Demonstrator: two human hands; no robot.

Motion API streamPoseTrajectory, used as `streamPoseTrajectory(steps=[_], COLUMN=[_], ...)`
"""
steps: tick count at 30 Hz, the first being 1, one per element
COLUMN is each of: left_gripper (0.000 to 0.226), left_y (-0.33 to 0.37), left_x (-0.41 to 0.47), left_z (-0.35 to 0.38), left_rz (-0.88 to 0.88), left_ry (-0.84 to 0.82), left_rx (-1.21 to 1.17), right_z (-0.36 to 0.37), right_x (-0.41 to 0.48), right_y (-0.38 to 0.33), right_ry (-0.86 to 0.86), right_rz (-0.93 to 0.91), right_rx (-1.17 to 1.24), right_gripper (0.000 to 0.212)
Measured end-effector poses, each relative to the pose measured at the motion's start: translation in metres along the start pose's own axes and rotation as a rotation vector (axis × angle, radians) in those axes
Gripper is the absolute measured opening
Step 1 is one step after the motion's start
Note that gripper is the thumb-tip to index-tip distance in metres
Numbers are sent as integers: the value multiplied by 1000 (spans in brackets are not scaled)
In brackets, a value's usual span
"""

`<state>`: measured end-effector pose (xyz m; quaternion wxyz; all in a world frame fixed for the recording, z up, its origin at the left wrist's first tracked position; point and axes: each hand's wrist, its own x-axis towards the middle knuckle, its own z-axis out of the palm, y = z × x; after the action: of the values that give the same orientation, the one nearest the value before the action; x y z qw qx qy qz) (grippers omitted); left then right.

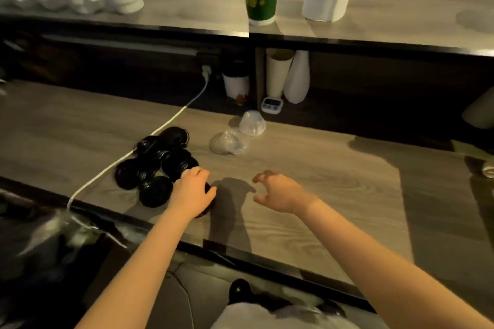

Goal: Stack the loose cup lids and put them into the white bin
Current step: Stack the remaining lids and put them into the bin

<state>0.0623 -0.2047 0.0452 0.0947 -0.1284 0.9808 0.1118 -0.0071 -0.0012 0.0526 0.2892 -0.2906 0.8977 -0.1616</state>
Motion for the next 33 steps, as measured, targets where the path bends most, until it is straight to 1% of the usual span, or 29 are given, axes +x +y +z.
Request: streamPoseTrajectory(steps=[3,7,11,15,17,19,23,27,30,33], left_gripper=[51,59,69,74,74,74,80,85,87,86], left_y=[-44,-97,-130,-143,-144,-144,-145,-146,-147,-146], left_x=[5,8,12,16,18,20,25,26,24,22], left_z=[-1,0,6,16,19,20,20,21,23,27], left_rz=[-59,-168,-230,-248,-240,-238,-250,-257,-238,-246], left_ry=[20,-52,-129,-160,-150,-145,-184,-195,-167,-120], left_rx=[-8,-1,-13,-34,-28,-12,10,-23,-61,-146], right_z=[23,49,65,77,84,87,85,82,81,77], right_x=[26,56,79,94,99,103,108,109,104,99], right_y=[-31,-70,-102,-118,-120,-121,-122,-114,-102,-90], right_ry=[-15,-58,-141,-224,-216,-179,-137,-108,-22,70], right_rz=[-23,-82,-136,-104,-86,-71,-46,1,0,20], right_rx=[28,14,-139,-331,-419,-454,-436,-354,-225,-17], right_gripper=[57,71,86,86,84,82,76,81,83,85])
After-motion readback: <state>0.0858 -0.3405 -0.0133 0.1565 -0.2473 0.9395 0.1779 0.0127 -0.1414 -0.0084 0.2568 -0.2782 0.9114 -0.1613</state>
